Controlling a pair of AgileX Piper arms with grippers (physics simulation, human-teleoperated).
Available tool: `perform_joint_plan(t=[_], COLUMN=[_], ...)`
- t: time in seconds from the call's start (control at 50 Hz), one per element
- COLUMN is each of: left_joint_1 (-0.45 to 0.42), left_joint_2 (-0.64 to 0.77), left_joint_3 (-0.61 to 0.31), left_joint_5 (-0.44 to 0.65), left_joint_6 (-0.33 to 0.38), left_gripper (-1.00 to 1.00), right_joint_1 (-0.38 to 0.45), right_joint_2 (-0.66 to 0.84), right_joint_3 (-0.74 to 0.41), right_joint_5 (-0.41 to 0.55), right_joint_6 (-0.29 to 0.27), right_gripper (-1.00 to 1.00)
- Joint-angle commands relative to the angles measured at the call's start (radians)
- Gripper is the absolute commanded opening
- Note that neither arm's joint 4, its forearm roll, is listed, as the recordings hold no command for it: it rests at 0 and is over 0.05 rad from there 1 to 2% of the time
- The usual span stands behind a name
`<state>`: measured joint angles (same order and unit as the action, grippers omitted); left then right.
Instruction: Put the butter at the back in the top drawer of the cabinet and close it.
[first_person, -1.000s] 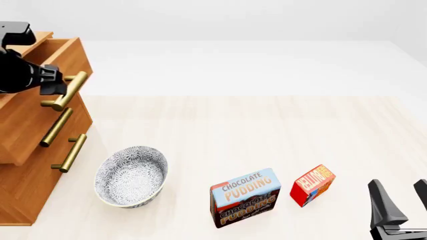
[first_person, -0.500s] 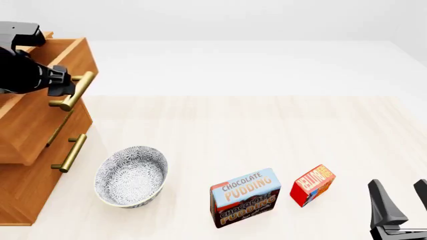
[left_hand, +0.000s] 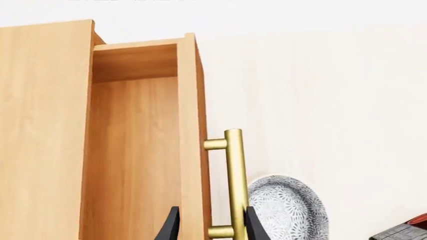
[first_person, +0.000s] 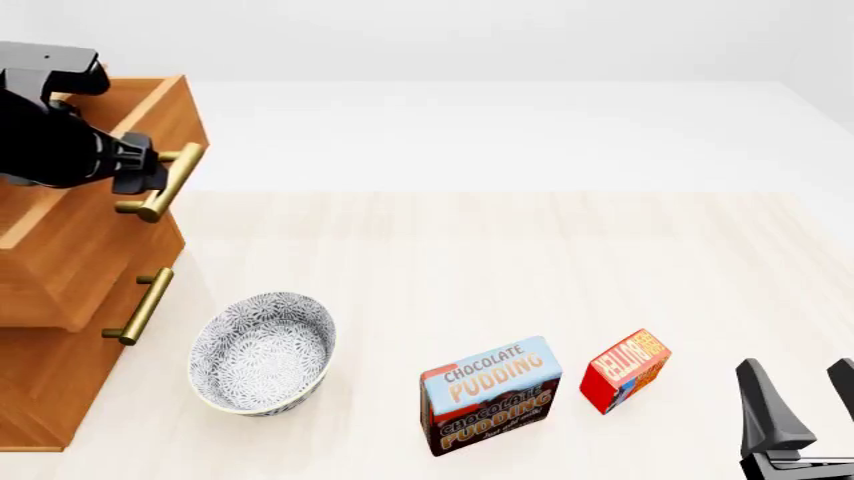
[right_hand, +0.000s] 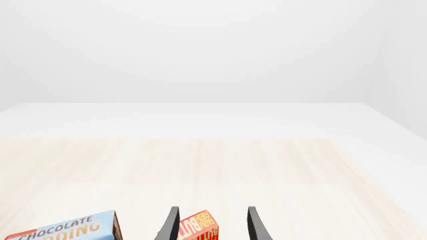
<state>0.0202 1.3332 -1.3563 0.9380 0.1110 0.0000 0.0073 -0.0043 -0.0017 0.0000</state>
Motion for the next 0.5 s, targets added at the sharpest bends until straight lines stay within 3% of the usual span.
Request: perform_joint_plan(t=[0.02, 0.5], left_joint_1=[-0.021, -0.065], left_joint_2=[0.073, 0.081], left_joint_3=[0.091, 0.103], left_joint_5=[0.013, 0.003], left_joint_6=[0.012, 0.008], left_gripper=[1.0, 1.0], right_joint_1=[0.0, 0.0], right_joint_2=[0.0, 0.0], right_joint_3=[0.0, 0.0], right_joint_5=[0.0, 0.0], right_joint_6=[0.0, 0.0], right_gripper=[1.0, 1.0])
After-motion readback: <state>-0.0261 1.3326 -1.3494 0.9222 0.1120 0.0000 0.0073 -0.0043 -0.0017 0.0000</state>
